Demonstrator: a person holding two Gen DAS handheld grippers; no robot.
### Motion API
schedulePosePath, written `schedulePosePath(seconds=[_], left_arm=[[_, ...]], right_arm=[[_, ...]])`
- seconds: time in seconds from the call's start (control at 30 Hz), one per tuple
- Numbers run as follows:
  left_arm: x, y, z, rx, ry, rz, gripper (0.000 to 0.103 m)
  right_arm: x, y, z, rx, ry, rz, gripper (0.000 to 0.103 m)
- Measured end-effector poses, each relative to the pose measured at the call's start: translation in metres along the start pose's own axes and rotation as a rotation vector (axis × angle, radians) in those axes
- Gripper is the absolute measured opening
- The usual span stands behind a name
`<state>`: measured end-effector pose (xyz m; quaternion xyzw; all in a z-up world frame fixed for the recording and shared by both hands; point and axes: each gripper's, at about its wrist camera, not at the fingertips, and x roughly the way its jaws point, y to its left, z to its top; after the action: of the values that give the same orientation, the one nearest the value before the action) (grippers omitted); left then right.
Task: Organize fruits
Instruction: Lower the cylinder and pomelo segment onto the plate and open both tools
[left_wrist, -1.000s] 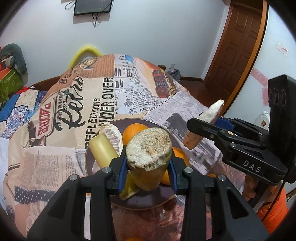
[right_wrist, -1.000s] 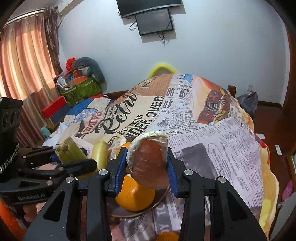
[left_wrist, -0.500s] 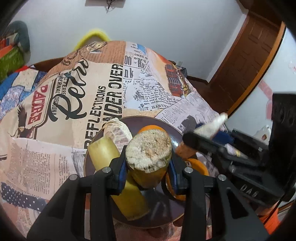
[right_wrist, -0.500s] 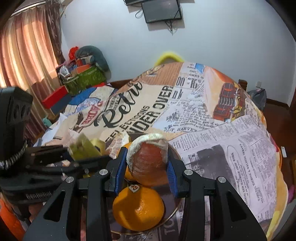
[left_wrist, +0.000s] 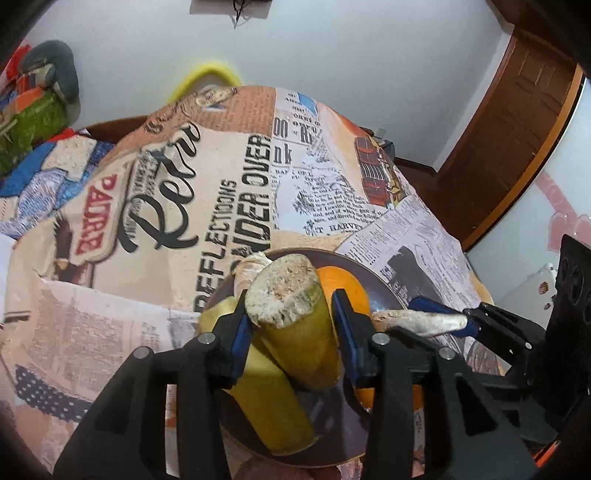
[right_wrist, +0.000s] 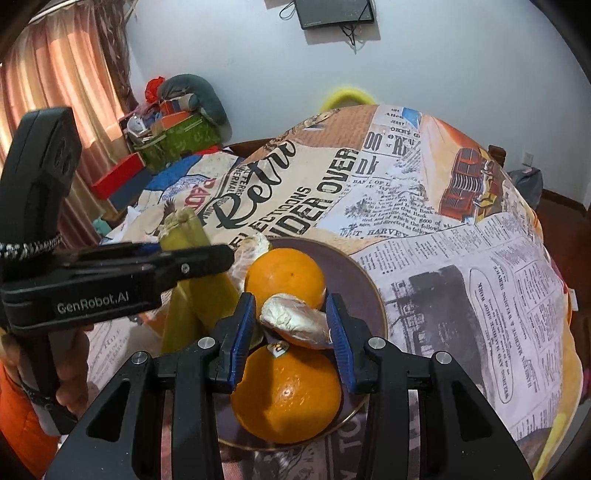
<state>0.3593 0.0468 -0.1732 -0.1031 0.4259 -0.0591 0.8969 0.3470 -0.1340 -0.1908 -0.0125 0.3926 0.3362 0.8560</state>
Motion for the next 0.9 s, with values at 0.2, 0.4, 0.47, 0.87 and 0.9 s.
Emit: schedulePosePath(seconds=[0.2, 0.4, 0.47, 0.87, 0.9], left_arm=[[-0.025, -0.002, 0.005, 0.001, -0.057, 0.001, 0.055], [-0.048, -0.005, 0.000, 0.018, -0.085, 0.010, 0.056], [-0.055, -0.006, -0.002, 0.026, -0.089, 0.013, 0.056], [-0.097, -0.012, -0.036, 0.049, -0.095, 0.031, 0.057], [-0.100, -0.012, -0.040, 0.051, -0.094, 0.032, 0.057]], right_arm=[[-0.009, 0.005, -0.004, -0.007, -0.005, -0.002, 0.043], [-0.022, 0.012, -0.010, -0.010, -0.011, -0.005, 0.044], [-0.028, 0.014, -0.011, -0.009, -0.018, -0.006, 0.044], [-0.082, 0.020, -0.027, -0.007, -0.081, -0.060, 0.045], [-0.086, 0.020, -0.029, -0.004, -0.084, -0.067, 0.046]])
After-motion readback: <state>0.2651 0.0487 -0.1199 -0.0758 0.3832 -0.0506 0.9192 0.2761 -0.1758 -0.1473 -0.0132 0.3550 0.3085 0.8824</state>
